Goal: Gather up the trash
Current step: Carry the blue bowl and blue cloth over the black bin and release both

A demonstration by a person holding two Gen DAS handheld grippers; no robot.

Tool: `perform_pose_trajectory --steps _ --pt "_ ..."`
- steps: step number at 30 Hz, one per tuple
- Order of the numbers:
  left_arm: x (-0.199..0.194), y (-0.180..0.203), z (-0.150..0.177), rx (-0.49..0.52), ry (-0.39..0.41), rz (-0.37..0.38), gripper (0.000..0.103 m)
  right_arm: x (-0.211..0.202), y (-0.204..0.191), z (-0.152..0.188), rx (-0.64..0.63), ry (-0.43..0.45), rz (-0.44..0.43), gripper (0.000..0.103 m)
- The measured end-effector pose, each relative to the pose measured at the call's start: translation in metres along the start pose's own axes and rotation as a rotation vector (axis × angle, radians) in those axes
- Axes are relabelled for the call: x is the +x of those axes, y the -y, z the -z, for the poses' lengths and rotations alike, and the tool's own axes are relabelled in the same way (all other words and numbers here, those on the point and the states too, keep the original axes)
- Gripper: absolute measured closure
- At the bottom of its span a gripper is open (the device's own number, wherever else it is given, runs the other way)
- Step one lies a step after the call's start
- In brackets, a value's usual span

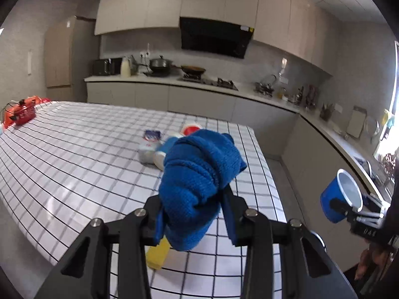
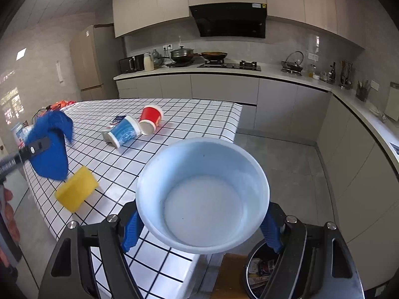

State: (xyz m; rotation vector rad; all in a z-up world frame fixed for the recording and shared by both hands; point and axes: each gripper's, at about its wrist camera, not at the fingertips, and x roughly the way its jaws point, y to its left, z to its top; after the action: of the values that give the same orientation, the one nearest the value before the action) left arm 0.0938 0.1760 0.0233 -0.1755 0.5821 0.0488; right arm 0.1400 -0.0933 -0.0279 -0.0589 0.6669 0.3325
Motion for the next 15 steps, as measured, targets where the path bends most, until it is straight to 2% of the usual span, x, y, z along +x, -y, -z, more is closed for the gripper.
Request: perform_pose_trajectory --steps 9,15 --pt "0.009 0.049 0.005 0.051 -0.009 0.085 0.063 -0.015 0.032 0.008 0.022 0.000 0.046 0.023" --pt "0.021 0.084 0.018 0.085 -0.042 0.129 0.063 -0.028 0.069 0.015 0.054 0.000 0.090 0.023"
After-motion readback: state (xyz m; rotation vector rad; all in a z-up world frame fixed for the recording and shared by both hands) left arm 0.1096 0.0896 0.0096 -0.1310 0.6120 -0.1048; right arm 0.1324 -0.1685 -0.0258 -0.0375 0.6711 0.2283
